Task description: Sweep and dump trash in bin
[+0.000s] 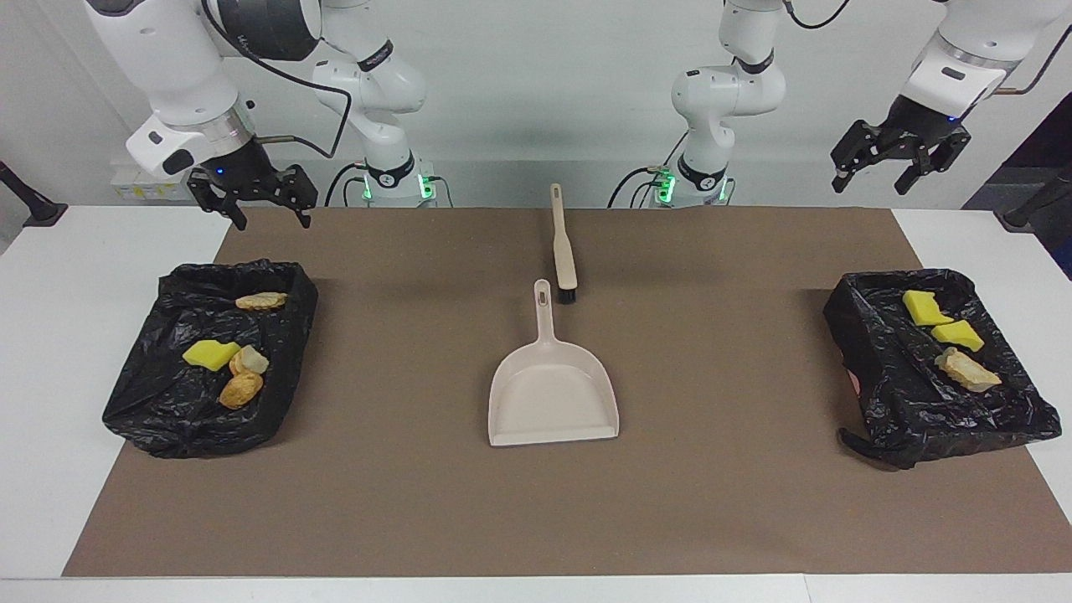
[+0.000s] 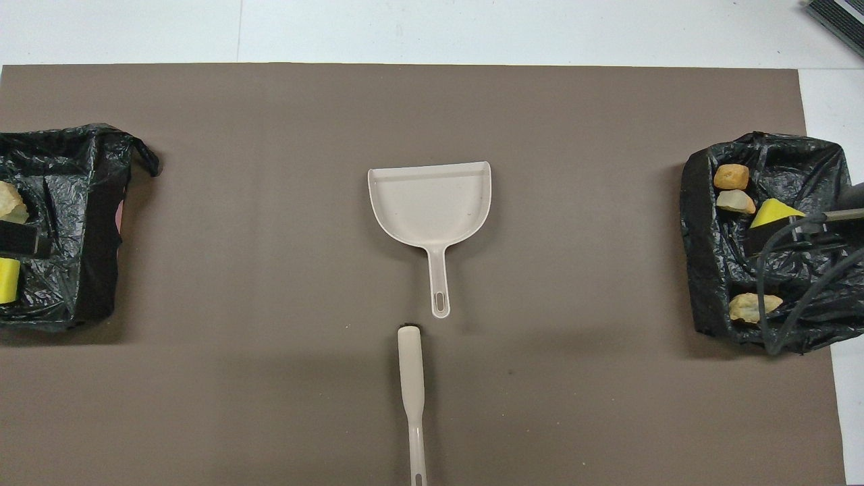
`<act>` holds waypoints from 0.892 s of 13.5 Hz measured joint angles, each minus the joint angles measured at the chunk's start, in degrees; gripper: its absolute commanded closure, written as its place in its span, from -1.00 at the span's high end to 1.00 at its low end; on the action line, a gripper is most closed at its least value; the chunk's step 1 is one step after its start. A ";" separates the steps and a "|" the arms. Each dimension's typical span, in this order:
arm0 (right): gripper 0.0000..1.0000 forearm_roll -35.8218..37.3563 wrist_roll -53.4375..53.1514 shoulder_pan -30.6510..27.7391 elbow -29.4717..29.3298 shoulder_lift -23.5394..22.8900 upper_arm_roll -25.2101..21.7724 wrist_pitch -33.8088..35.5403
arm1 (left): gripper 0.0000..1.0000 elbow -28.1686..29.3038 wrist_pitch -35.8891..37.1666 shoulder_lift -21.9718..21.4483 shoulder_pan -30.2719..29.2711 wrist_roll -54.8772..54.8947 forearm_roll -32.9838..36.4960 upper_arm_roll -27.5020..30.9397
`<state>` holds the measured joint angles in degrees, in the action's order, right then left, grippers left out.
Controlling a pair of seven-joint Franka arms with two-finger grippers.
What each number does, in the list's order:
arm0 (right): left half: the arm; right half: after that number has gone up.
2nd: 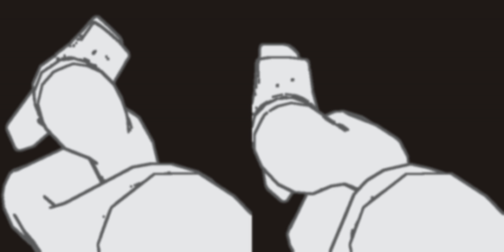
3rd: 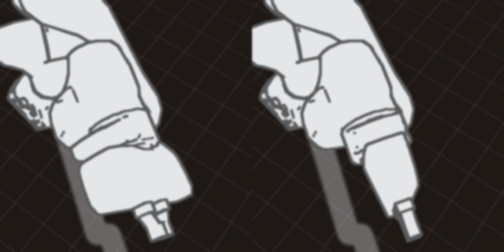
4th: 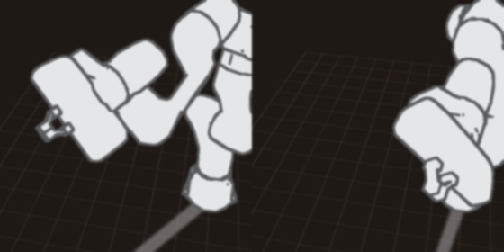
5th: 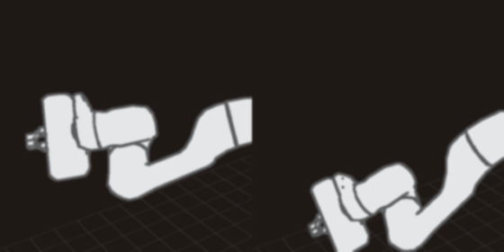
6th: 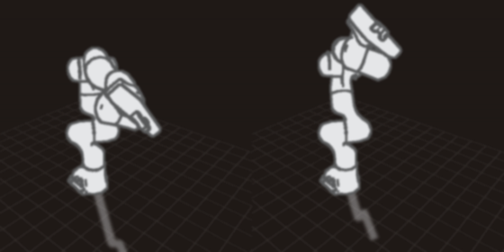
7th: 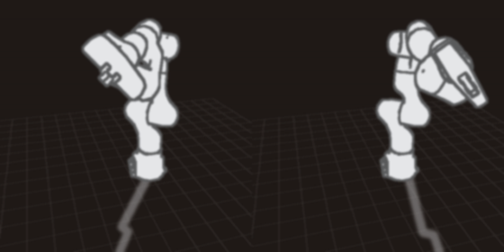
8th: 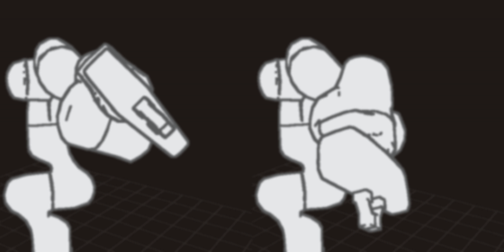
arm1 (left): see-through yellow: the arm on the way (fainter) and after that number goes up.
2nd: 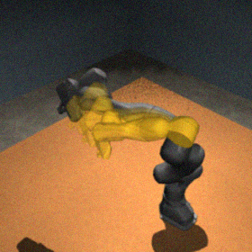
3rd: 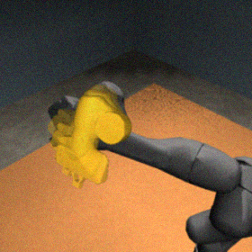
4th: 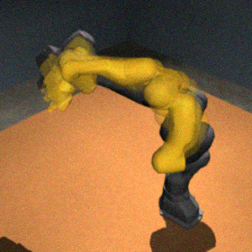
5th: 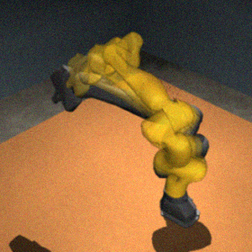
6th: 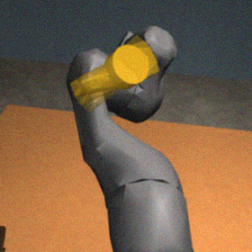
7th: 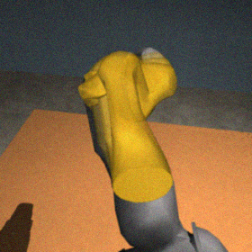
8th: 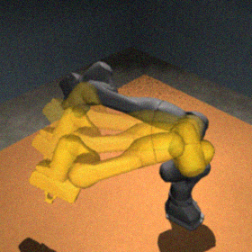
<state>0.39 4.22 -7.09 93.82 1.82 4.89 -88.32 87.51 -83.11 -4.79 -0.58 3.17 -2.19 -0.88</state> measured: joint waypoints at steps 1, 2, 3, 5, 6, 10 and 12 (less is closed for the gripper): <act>1.00 0.00 0.00 0.00 0.00 0.00 0.00 0.00 | 1.00 0.00 -0.02 0.00 -0.15 0.00 0.01 0.00; 1.00 0.00 0.00 0.00 0.00 0.00 0.00 0.00 | 1.00 0.00 -0.05 -0.01 -0.40 0.00 0.02 -0.01; 1.00 0.00 0.00 0.00 0.00 0.00 0.00 0.00 | 1.00 0.00 -0.14 -0.03 -0.58 0.01 0.02 0.02; 1.00 0.00 0.00 0.00 0.00 0.00 0.00 0.00 | 1.00 0.00 -0.39 -0.06 -0.64 0.02 0.02 0.08; 1.00 0.00 0.00 0.00 0.00 0.00 0.00 0.00 | 1.00 0.00 -0.39 -0.06 -0.65 0.02 0.02 0.10; 1.00 0.00 0.00 0.00 0.00 0.00 0.00 0.00 | 1.00 0.01 -0.36 -0.06 -0.66 0.03 0.02 0.03; 1.00 0.00 0.00 0.00 0.00 0.00 0.00 0.00 | 1.00 0.05 0.04 -0.07 -0.65 0.03 0.02 -0.02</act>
<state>0.39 4.22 -7.09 93.82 1.82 4.89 -88.31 87.56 -83.06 -4.86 -1.24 3.20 -2.17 -0.90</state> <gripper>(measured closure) 0.000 0.000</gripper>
